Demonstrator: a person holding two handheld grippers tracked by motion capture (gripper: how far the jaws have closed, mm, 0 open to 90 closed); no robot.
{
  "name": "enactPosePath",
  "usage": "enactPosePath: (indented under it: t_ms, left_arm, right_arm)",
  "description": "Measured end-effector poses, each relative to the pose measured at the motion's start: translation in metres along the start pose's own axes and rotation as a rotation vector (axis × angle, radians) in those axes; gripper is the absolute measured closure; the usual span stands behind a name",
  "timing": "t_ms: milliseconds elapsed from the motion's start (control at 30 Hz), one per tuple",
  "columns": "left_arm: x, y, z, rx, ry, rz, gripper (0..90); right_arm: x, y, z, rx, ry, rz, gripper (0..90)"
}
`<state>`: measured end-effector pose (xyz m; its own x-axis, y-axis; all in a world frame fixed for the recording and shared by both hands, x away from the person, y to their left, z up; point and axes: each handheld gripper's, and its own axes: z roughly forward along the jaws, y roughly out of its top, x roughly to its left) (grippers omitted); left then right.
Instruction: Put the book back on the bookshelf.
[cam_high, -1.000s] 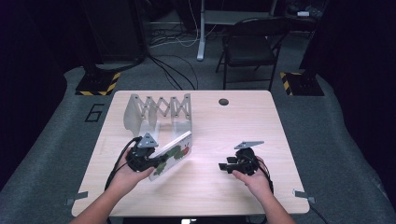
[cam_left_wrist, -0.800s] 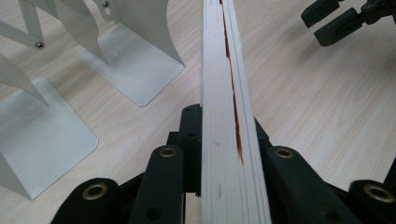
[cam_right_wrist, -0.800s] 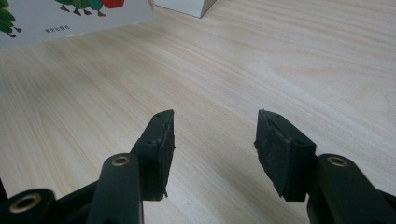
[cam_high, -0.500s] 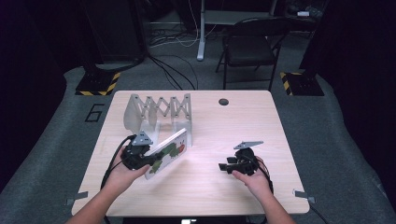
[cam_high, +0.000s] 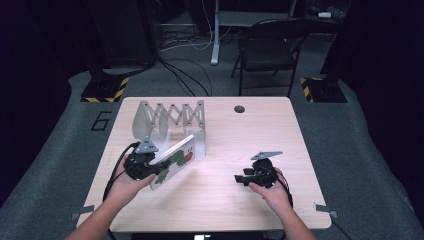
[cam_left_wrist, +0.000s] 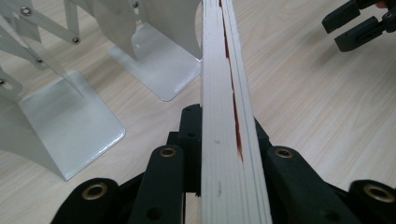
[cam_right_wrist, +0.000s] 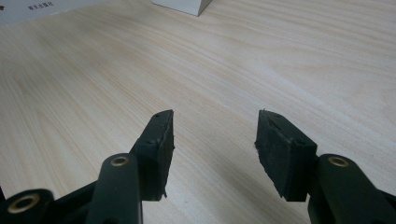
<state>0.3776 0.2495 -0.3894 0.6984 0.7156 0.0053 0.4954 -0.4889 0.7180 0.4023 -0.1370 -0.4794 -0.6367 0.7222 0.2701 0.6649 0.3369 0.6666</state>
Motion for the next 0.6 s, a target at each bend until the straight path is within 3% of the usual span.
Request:
enactPosePath:
  t_ms: [367,600]
  left_arm:
    - [0.012,-0.008,-0.01,0.014,0.028,-0.021,76.0]
    - [0.02,-0.013,-0.016,-0.005,0.049,-0.047,76.0]
  right_arm:
    - [0.0,0.0,0.0,0.0,0.0,0.005,46.8]
    - [0.001,0.0,0.0,0.0,-0.002,0.006,46.7]
